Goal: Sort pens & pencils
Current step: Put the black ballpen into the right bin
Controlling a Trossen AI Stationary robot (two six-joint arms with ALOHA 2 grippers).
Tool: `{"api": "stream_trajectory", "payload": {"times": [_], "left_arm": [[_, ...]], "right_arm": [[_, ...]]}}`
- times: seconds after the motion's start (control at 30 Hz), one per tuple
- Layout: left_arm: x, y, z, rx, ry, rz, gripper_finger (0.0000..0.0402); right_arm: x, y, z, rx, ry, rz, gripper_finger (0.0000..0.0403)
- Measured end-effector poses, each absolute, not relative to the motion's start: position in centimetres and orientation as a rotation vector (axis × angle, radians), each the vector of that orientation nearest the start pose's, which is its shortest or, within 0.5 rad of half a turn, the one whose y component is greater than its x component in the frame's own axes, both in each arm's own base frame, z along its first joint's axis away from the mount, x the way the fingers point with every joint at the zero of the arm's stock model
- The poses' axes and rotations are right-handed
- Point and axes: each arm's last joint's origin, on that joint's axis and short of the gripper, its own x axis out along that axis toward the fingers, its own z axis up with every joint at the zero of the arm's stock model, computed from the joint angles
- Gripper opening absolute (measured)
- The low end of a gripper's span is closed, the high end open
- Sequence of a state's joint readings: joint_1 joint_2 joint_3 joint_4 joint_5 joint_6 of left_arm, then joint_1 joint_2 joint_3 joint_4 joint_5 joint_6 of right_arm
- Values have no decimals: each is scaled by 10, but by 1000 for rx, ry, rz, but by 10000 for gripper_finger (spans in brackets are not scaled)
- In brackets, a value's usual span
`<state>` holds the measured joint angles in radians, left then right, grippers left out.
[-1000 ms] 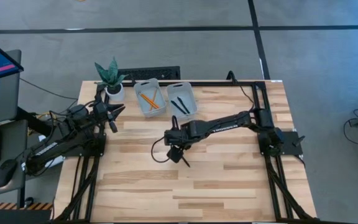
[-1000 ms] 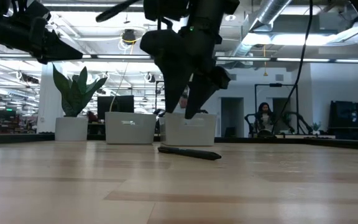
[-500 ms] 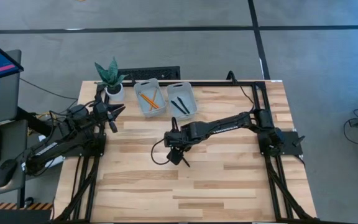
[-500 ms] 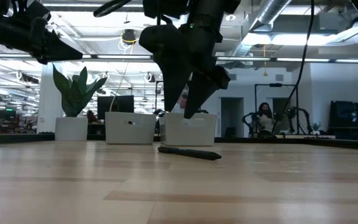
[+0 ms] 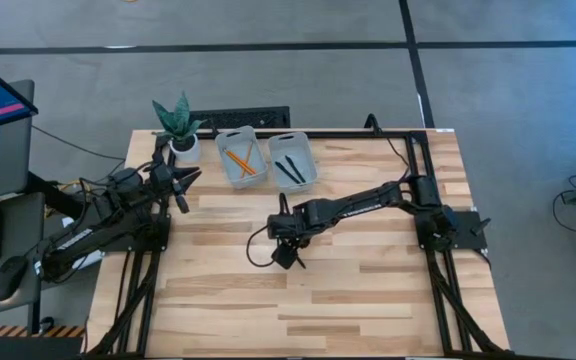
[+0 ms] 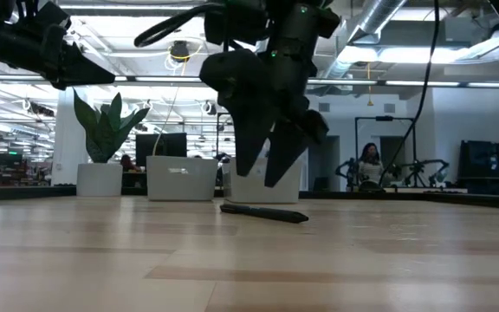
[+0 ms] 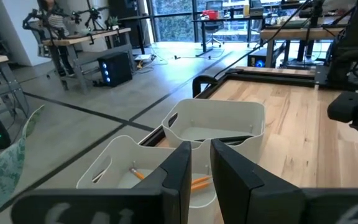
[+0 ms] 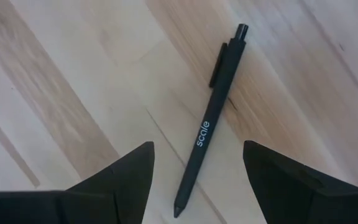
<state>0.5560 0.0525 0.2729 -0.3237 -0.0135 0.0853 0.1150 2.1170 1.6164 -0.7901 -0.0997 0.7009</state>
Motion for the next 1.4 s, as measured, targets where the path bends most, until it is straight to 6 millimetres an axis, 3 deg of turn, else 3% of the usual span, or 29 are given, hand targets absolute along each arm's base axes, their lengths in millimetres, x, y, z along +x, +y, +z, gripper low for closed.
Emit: {"api": "stream_trajectory", "payload": {"times": [0.47, 0.6, 0.7, 1.4], "left_arm": [[66, 42, 220, 55, 125, 564, 52], [66, 42, 220, 55, 125, 564, 52], [66, 42, 220, 55, 125, 564, 52], [66, 42, 219, 63, 128, 567, 52]], "right_arm": [[423, 50, 162, 589, 1308, -232, 270], [421, 50, 146, 587, 1376, -250, 270], [431, 51, 141, 602, 1320, -217, 270], [430, 47, 139, 610, 1335, -229, 270]]}}
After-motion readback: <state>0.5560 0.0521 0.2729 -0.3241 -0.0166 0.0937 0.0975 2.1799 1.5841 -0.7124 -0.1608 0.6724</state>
